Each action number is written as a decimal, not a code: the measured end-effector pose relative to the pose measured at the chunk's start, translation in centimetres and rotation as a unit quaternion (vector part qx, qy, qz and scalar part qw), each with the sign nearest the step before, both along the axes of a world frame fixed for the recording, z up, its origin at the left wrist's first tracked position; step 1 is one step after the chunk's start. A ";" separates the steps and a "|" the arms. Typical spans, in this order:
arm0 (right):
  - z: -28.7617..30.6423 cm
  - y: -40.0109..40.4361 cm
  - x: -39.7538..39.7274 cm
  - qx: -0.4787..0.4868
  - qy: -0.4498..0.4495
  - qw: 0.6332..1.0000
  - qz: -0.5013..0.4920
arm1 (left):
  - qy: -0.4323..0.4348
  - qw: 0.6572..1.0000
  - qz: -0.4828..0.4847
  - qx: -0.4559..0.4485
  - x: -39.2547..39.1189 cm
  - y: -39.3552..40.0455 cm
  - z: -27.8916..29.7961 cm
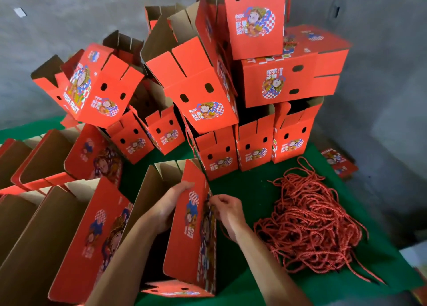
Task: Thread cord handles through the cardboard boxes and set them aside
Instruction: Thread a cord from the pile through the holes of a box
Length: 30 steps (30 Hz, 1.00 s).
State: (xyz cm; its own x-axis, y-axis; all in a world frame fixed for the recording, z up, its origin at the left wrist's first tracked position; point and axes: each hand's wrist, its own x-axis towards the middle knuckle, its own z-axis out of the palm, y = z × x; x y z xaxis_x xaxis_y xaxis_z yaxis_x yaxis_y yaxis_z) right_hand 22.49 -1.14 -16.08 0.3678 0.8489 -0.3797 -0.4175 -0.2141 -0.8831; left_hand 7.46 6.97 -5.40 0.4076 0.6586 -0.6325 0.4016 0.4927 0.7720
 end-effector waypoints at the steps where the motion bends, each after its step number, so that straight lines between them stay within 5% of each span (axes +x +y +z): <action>1: -0.1 0.0 -0.3 -0.002 0.010 1.000 -0.014 | -0.012 1.000 0.010 0.000 0.1 -0.1 0.0; 12: -0.5 -0.9 -1.8 0.041 0.008 0.997 -0.060 | -0.040 0.999 -0.024 0.022 0.8 -2.6 1.3; 19: 0.3 -0.4 -1.9 0.016 0.112 0.993 -0.045 | -0.055 0.998 -0.003 0.004 0.7 -2.8 1.3; 25: 0.0 -0.6 -1.3 0.004 0.307 0.951 -0.040 | -0.059 0.997 0.055 0.010 0.7 -3.5 1.8; 30: -0.3 -0.7 -1.2 0.002 0.326 0.945 -0.037 | -0.079 0.995 0.064 0.002 0.7 -3.9 2.4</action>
